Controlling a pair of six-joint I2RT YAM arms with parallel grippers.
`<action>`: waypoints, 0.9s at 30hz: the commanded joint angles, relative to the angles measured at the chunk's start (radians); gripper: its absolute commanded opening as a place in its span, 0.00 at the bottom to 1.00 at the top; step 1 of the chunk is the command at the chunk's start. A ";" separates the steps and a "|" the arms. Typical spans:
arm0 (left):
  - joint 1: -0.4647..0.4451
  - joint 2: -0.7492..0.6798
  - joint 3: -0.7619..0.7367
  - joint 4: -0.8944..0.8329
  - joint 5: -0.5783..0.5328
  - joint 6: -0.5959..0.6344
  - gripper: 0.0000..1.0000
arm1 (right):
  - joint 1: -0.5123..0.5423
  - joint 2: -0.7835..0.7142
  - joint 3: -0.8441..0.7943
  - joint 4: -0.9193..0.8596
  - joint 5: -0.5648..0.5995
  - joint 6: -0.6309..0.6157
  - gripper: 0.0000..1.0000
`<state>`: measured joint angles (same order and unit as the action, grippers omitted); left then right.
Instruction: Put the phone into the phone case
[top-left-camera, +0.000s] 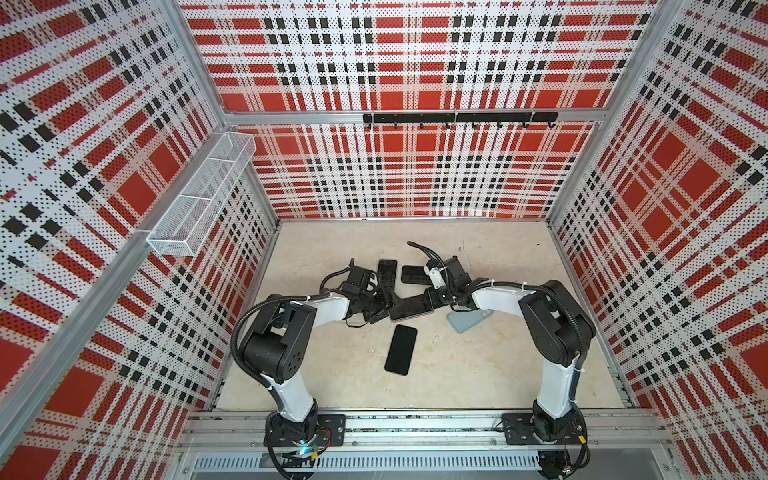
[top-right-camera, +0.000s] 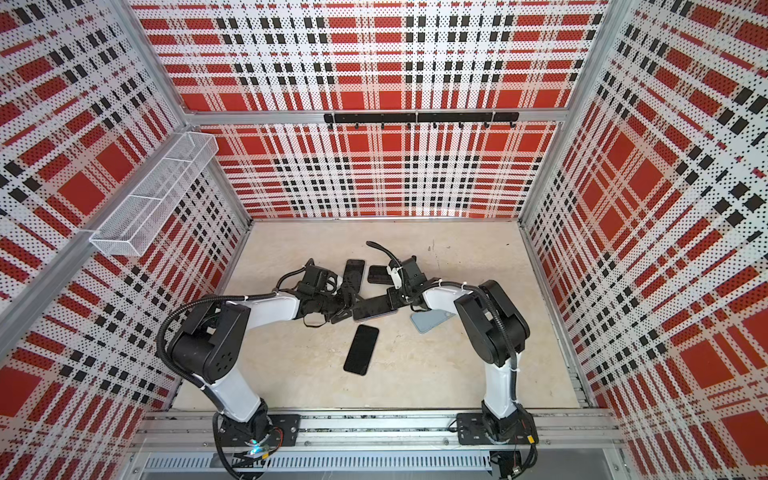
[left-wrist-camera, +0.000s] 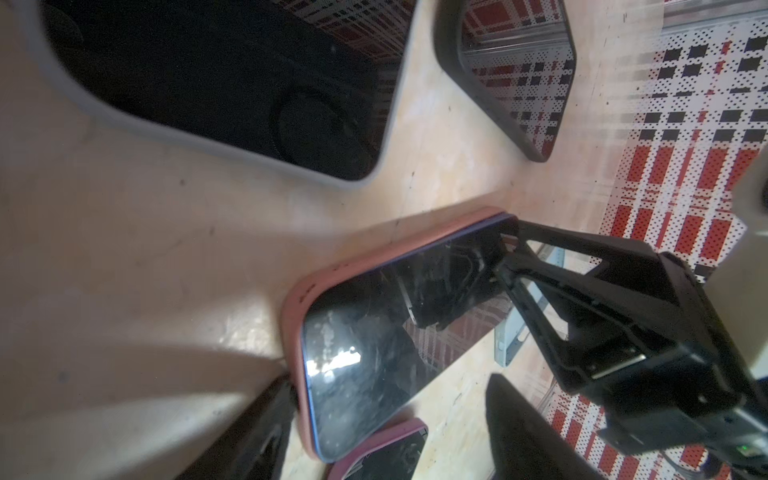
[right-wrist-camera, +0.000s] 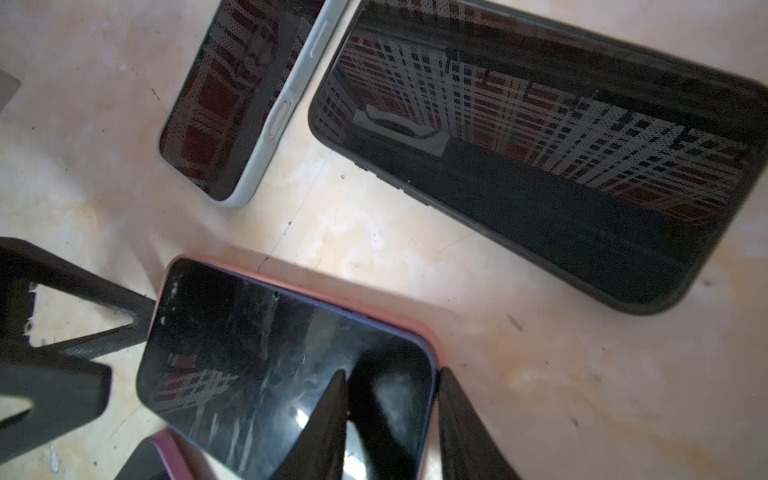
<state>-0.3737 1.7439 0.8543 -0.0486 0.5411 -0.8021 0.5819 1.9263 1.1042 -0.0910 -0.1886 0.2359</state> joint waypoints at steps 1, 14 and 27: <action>0.007 0.007 0.018 -0.003 0.006 0.017 0.75 | 0.062 0.037 -0.051 -0.038 -0.041 -0.008 0.40; 0.009 -0.044 -0.014 -0.048 -0.032 0.027 0.74 | 0.107 -0.038 -0.081 -0.130 -0.014 -0.007 0.57; 0.012 -0.078 -0.024 -0.107 -0.076 0.048 0.73 | 0.119 0.004 -0.040 -0.227 0.015 -0.022 0.65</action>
<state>-0.3653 1.7042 0.8452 -0.1310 0.4892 -0.7662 0.6785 1.8744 1.0698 -0.1894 -0.1558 0.2283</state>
